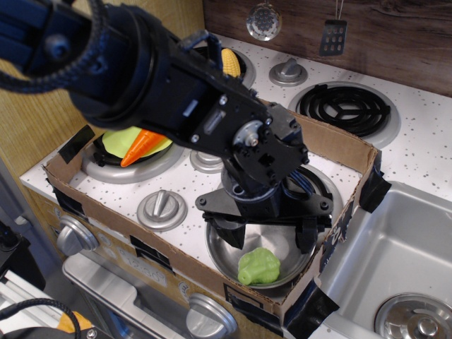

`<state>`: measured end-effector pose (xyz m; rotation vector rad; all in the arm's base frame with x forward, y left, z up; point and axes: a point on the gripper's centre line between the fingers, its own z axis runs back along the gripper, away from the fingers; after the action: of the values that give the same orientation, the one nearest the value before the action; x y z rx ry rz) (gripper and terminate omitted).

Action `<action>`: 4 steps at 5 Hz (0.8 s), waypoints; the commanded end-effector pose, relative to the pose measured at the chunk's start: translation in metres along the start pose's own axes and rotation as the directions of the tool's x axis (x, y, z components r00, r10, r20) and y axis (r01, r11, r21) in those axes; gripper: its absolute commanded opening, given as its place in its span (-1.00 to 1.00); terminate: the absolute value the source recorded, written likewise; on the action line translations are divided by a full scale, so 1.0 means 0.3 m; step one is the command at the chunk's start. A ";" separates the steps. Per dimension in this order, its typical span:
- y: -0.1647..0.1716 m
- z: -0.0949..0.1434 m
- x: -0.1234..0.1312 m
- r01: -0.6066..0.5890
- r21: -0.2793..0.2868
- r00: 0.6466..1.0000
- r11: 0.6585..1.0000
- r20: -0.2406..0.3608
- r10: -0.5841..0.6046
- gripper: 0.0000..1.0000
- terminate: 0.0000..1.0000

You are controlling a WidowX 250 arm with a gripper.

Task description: Take broccoli out of pan

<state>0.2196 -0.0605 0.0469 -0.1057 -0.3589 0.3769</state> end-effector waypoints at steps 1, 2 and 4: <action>0.004 -0.048 0.003 0.002 -0.012 0.999 1.000 0.049 -0.001 1.00 -1.00; 0.021 -0.066 -0.016 -0.008 -0.006 0.998 1.000 0.061 0.008 1.00 -1.00; 0.064 -0.111 -0.025 0.002 0.010 0.997 1.000 0.073 -0.003 1.00 -1.00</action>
<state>0.2130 -0.0455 0.0073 -0.0770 -0.4161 0.3759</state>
